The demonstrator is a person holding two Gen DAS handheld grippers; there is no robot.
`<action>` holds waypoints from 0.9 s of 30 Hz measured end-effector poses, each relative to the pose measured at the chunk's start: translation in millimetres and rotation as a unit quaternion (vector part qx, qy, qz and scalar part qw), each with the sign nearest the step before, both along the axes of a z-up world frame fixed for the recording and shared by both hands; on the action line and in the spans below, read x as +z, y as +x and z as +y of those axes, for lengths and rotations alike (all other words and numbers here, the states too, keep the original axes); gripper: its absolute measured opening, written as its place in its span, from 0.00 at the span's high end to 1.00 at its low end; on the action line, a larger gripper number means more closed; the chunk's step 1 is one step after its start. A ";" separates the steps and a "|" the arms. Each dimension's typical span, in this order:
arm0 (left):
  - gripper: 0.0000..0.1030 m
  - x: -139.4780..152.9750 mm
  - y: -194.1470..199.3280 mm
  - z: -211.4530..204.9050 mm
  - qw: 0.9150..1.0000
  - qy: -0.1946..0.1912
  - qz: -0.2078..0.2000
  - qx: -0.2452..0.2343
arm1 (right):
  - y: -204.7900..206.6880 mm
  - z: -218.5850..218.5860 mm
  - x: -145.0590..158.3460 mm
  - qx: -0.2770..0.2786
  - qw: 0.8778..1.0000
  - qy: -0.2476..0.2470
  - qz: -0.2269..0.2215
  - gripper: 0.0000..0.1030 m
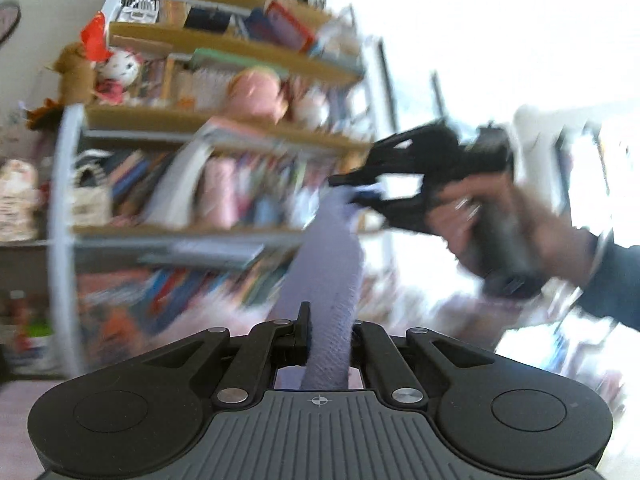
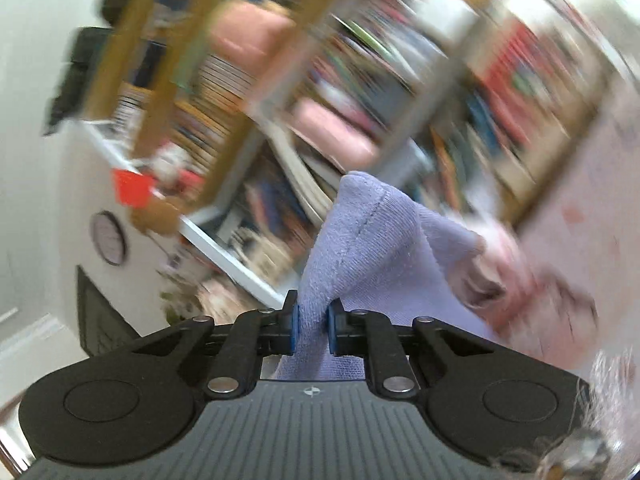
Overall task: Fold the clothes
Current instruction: 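Lift the sweater with both grippers and shake it open in the air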
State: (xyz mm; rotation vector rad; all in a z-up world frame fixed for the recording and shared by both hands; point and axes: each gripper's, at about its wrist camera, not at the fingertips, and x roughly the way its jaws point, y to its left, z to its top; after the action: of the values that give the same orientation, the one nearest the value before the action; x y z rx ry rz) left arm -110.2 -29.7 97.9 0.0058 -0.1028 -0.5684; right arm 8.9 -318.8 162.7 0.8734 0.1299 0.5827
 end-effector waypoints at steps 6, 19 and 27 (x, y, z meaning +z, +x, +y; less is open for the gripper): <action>0.97 50.8 16.5 7.3 0.987 -0.131 -0.031 -0.089 | 24.8 11.6 101.1 0.029 0.991 -0.069 -0.112 0.88; 0.97 -71.4 46.7 86.5 0.968 -0.123 0.210 0.066 | 150.3 203.2 -59.4 0.203 0.945 -0.238 0.095 0.88; 0.96 -93.6 46.4 137.7 0.950 -0.119 0.251 0.139 | 159.7 280.4 -133.2 0.255 0.921 -0.250 0.156 0.79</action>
State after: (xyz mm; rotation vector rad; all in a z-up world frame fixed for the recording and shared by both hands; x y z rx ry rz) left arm -63.8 108.0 4.2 -0.3539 0.3239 -0.2588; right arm 168.7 -38.4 29.5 0.4166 0.7834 0.8433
